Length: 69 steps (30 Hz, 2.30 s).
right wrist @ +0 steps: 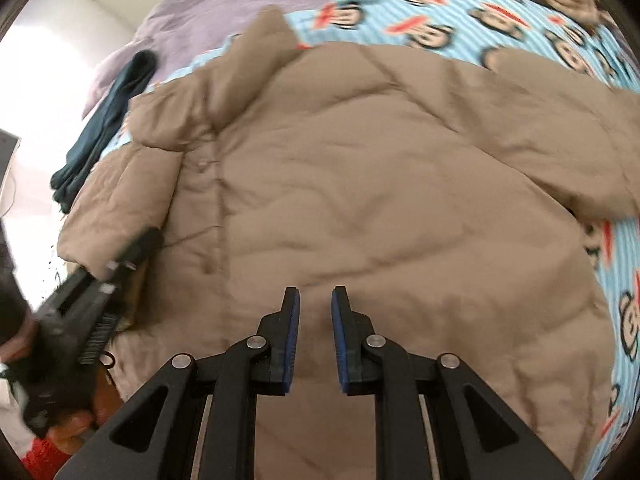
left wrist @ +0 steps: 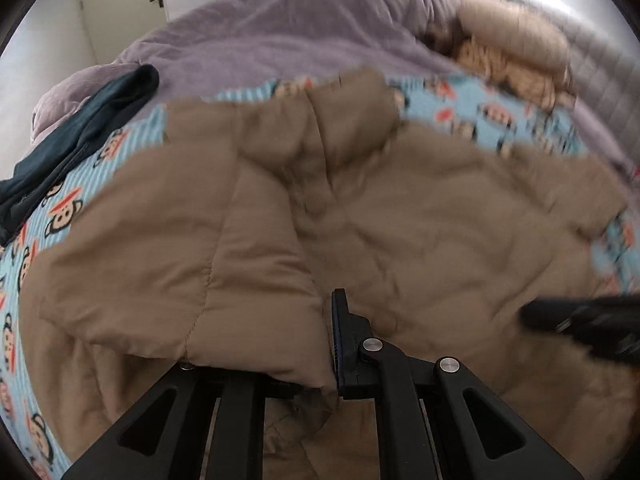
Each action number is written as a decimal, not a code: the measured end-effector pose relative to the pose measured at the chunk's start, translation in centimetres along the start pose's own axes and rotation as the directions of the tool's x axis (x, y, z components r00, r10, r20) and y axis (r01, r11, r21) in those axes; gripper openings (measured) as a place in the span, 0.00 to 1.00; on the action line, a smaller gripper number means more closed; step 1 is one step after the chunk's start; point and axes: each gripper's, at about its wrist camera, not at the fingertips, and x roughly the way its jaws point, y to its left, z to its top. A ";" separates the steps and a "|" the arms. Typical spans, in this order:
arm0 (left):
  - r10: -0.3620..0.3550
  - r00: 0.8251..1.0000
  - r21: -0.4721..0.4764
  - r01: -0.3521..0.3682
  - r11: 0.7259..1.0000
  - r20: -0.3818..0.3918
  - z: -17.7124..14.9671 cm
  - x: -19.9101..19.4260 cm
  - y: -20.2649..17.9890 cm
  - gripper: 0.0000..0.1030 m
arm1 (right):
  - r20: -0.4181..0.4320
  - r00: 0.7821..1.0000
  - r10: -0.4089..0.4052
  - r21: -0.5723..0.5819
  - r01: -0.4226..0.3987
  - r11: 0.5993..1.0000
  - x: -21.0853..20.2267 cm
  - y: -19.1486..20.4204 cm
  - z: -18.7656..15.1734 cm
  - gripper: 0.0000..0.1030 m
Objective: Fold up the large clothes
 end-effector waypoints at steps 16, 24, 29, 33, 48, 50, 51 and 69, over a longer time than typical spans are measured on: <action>0.259 0.952 -0.226 -0.219 0.949 0.165 -4.2 -12.1 9.5 0.76 | 0.118 0.992 0.052 -0.268 -0.019 0.963 -4.9 4.7 -1.3 0.82; 0.366 0.929 -0.389 -0.359 0.849 -0.059 -8.1 -7.7 18.0 0.76 | 0.226 0.974 0.014 -0.727 0.159 0.668 -1.3 19.1 -4.2 0.82; 0.392 0.918 -0.369 -0.387 0.845 -0.066 -8.9 -6.4 16.4 0.76 | 0.351 0.930 -0.111 -0.773 0.354 0.527 3.1 22.4 -3.7 0.69; 0.371 0.926 -0.390 -0.366 0.845 -0.064 -9.4 -6.1 16.4 0.76 | 0.371 0.925 -0.079 -0.585 0.299 0.754 1.0 18.1 0.8 0.04; 0.381 0.924 -0.384 -0.338 0.860 0.042 -4.4 -8.4 18.3 0.76 | 0.089 0.977 0.196 0.119 -0.205 0.971 0.6 -2.8 3.4 0.29; 0.388 0.921 -0.405 -0.343 0.848 0.032 -3.3 -7.7 19.2 0.76 | 0.114 0.955 0.272 0.192 -0.290 0.938 0.4 -4.1 3.9 0.33; 0.383 0.923 -0.414 -0.338 0.845 0.029 -3.1 -7.3 19.6 0.76 | 0.121 0.945 0.304 0.215 -0.324 0.921 0.6 -4.4 4.0 0.33; 0.355 0.934 -0.409 -0.341 0.846 -0.044 -2.3 -4.2 19.5 0.76 | 0.072 0.925 0.373 0.307 -0.376 0.874 3.3 -4.7 6.8 0.08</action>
